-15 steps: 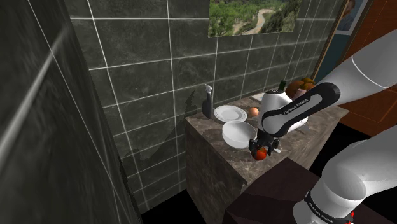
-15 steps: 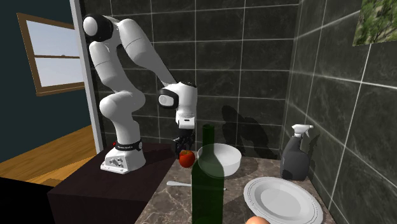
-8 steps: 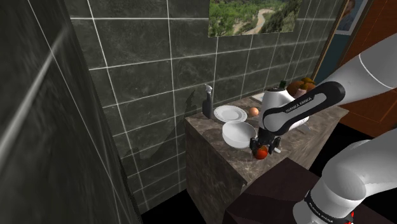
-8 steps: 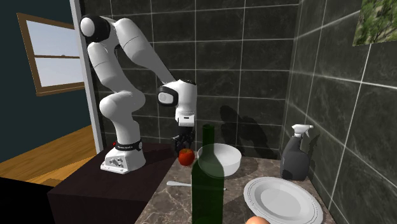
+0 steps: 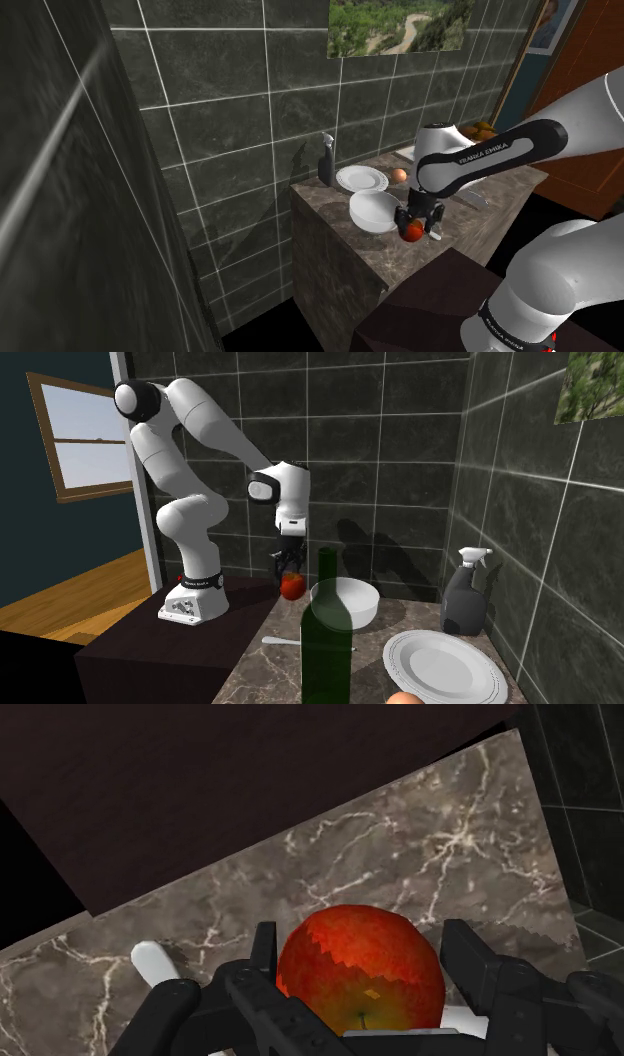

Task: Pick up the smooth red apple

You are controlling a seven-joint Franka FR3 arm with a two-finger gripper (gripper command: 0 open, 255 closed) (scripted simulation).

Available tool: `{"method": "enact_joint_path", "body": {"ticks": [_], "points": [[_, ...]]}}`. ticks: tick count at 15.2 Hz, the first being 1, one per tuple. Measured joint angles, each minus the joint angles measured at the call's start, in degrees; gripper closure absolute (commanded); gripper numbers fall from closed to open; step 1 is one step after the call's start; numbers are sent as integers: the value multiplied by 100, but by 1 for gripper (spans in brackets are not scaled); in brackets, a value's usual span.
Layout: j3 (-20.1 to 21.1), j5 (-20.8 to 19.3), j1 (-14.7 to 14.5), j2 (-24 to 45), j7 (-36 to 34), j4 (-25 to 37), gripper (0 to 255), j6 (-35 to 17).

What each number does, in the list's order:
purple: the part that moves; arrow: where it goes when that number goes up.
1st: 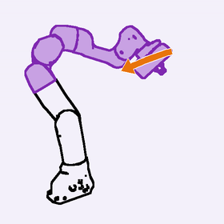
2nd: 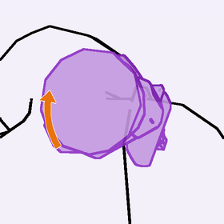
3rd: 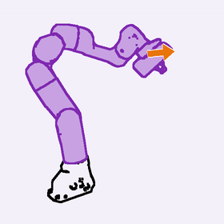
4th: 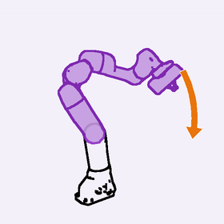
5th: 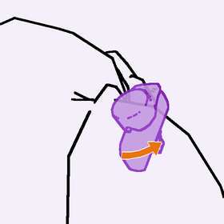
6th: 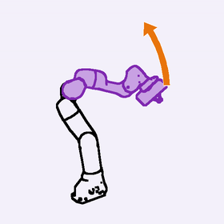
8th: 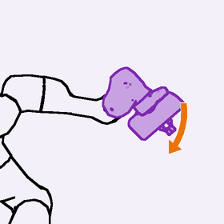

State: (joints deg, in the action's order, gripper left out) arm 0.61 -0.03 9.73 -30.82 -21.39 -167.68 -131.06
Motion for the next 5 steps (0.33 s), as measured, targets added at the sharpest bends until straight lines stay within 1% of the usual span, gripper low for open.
{"method": "enact_joint_path", "body": {"ticks": [4,5], "points": [[-16,-10,12,-348,21,155,255,501],[-13,-7,9,-396,18,161,255,556]]}}
